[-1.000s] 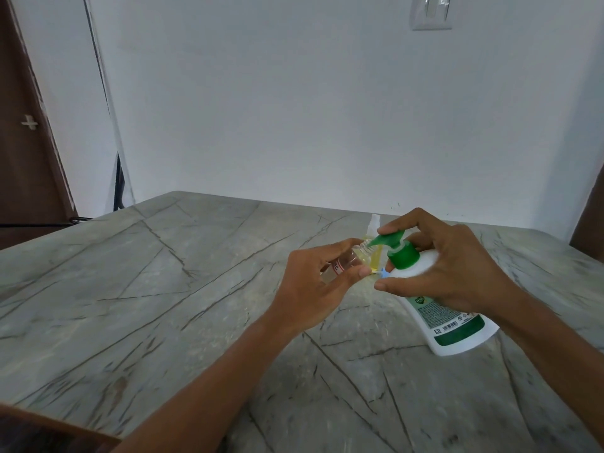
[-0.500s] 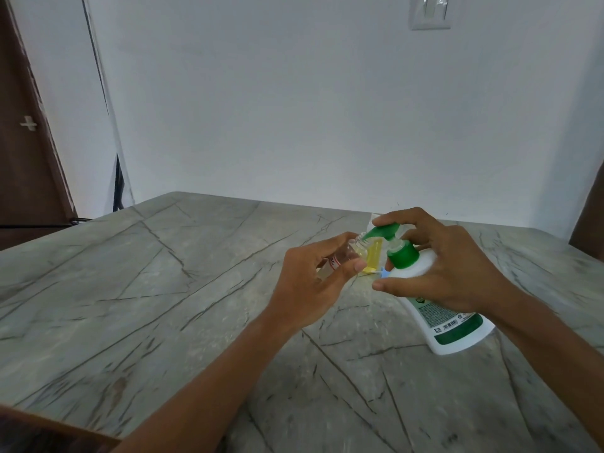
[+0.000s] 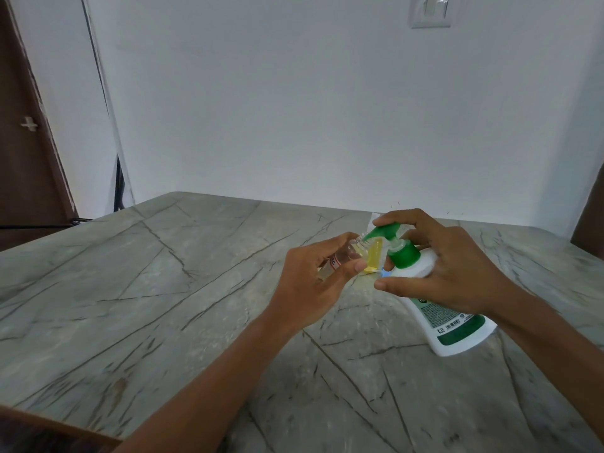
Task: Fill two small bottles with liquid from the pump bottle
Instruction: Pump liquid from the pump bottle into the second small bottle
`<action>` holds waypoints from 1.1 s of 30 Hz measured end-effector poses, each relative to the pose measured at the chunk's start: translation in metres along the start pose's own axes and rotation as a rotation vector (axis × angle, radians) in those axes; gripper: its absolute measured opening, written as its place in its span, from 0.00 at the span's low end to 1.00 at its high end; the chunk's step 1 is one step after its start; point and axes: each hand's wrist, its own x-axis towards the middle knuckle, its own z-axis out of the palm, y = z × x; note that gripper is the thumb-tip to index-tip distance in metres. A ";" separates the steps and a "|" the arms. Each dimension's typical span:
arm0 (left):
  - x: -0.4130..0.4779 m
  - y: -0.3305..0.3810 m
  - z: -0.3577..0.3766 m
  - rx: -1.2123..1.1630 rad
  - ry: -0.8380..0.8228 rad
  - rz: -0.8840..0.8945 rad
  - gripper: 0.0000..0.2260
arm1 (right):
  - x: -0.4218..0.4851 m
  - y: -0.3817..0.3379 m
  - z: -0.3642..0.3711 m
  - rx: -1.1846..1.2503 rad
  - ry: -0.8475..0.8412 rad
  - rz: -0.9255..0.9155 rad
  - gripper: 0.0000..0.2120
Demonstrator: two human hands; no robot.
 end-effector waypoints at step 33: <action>0.001 0.001 -0.001 0.033 0.001 0.017 0.14 | 0.000 -0.007 0.001 -0.032 0.011 -0.021 0.33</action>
